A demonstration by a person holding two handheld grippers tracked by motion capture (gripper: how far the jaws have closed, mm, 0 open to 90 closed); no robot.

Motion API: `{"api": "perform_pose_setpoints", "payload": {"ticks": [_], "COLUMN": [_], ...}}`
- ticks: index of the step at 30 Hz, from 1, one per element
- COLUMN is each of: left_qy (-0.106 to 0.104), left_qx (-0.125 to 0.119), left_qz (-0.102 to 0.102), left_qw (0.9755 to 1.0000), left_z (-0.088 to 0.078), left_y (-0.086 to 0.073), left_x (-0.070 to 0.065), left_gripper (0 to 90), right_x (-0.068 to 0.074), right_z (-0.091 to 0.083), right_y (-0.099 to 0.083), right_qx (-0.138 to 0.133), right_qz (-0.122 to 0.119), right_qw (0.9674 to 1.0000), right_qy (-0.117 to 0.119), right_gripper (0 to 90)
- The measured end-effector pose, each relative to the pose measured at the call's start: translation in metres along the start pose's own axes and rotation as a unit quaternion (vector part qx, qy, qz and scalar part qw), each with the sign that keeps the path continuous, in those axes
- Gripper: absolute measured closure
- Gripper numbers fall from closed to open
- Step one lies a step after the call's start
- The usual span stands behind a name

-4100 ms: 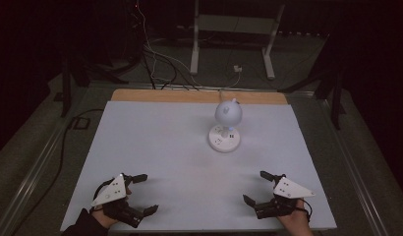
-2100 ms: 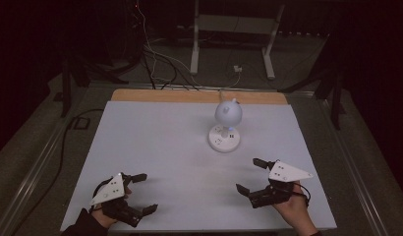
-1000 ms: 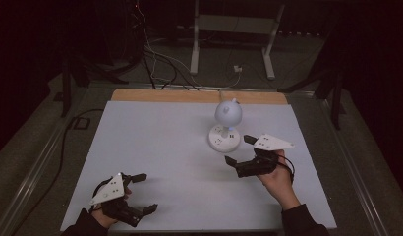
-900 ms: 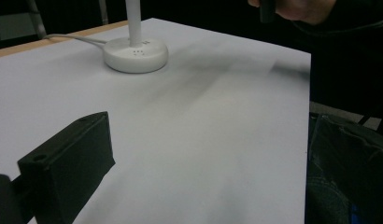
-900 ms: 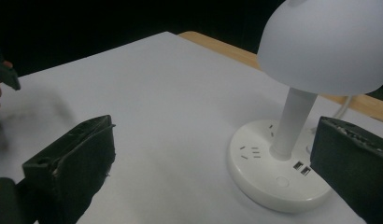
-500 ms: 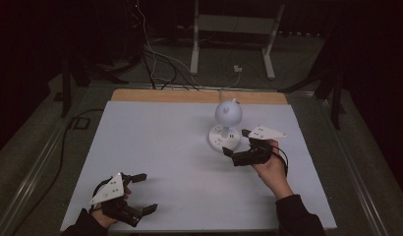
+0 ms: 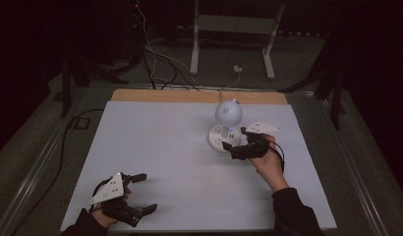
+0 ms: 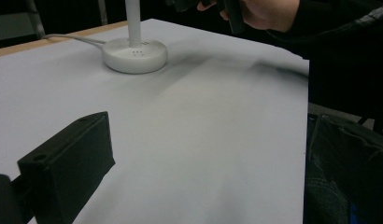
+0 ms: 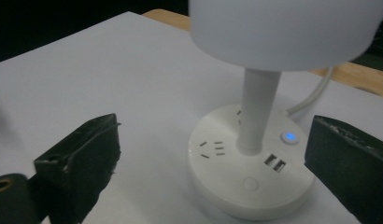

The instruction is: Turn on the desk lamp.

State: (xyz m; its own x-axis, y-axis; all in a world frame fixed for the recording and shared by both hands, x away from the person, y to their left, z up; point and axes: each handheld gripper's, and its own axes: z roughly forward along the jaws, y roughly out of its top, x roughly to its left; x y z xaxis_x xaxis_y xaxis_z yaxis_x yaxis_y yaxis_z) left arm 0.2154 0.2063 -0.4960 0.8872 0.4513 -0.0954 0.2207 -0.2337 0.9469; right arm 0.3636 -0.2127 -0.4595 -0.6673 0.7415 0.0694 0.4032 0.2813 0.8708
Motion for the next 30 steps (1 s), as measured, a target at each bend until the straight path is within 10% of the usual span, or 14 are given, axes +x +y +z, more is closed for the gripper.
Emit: {"api": "perform_pose_setpoints", "payload": {"ticks": [20,30], "left_qy": [-0.002,-0.004], "left_qx": [0.001,0.000], "left_qz": [-0.005,-0.009], "left_qw": [1.0000,0.9999], "left_z": [0.000,0.000], "left_y": [0.000,0.000], "left_x": [0.000,0.001], "left_gripper": [0.2,0.2], "right_x": [-0.006,-0.008], "right_z": [0.018,0.019], "right_y": [-0.010,-0.012], "right_qx": [0.027,0.046], "right_qz": [0.002,0.014], "right_qw": [0.9980,0.9953], "right_qy": [-0.057,-0.084], "right_gripper": [33.7,61.7]}}
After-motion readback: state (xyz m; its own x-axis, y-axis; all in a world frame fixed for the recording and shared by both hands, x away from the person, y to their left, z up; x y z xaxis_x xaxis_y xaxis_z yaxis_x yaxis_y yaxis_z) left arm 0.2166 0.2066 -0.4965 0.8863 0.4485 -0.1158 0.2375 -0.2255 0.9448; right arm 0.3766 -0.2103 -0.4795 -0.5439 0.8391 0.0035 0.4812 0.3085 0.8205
